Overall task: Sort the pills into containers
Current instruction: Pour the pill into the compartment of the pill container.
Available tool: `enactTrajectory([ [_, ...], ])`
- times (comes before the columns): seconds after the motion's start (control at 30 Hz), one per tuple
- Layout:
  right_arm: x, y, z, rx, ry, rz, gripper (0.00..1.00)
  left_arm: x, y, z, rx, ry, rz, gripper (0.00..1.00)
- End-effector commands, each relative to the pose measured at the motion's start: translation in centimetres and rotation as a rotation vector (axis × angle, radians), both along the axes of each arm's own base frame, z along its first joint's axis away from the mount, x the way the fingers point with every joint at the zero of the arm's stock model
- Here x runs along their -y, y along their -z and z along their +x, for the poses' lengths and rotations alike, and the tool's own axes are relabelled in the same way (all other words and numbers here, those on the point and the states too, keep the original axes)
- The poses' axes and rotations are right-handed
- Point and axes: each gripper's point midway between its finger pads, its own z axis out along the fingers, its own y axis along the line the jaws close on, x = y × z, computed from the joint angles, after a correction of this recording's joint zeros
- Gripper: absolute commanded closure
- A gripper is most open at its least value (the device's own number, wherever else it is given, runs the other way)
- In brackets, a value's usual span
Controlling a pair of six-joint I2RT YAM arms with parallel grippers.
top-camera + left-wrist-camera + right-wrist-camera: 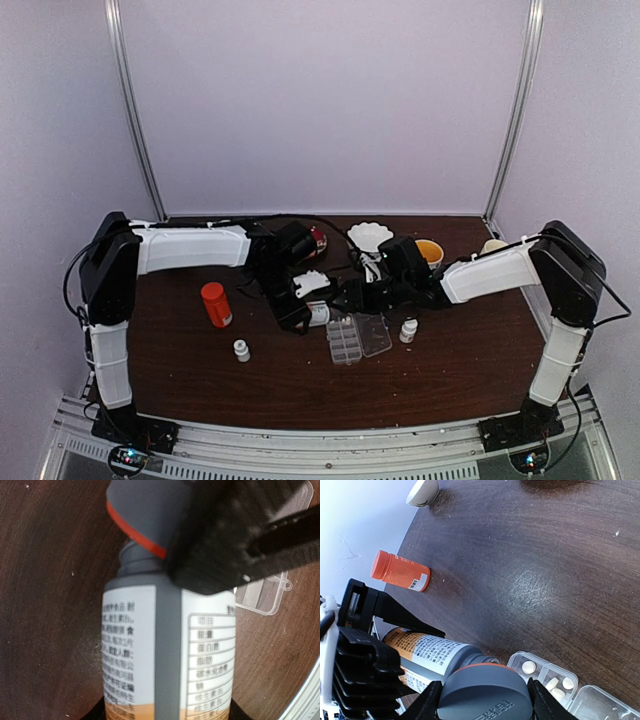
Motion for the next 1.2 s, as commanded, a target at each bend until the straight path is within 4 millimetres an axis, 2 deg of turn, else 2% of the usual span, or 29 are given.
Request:
enactTrajectory([
  [0.0, 0.4, 1.5, -0.6, -0.019, -0.005, -0.069, 1.0, 5.0, -6.9, 1.6, 0.145, 0.049, -0.295, 1.0],
  [0.37, 0.7, 1.4, -0.5, -0.014, -0.003, -0.075, 1.0, 5.7, -7.7, 1.8, 0.179, 0.059, -0.359, 1.0],
  [0.7, 1.8, -1.2, 0.4, 0.05, 0.038, -0.039, 1.0, 4.6, -4.9, 1.7, 0.177, 0.037, -0.329, 1.0],
  [1.0, 1.8, -1.6, 0.5, 0.054, 0.036, -0.029, 1.0, 4.2, -3.7, 2.3, 0.195, -0.007, -0.352, 1.0],
  [1.17, 1.7, -1.7, 0.5, 0.054, 0.037, -0.027, 1.0, 3.2, -2.8, 3.0, 0.199, -0.055, -0.335, 1.0],
])
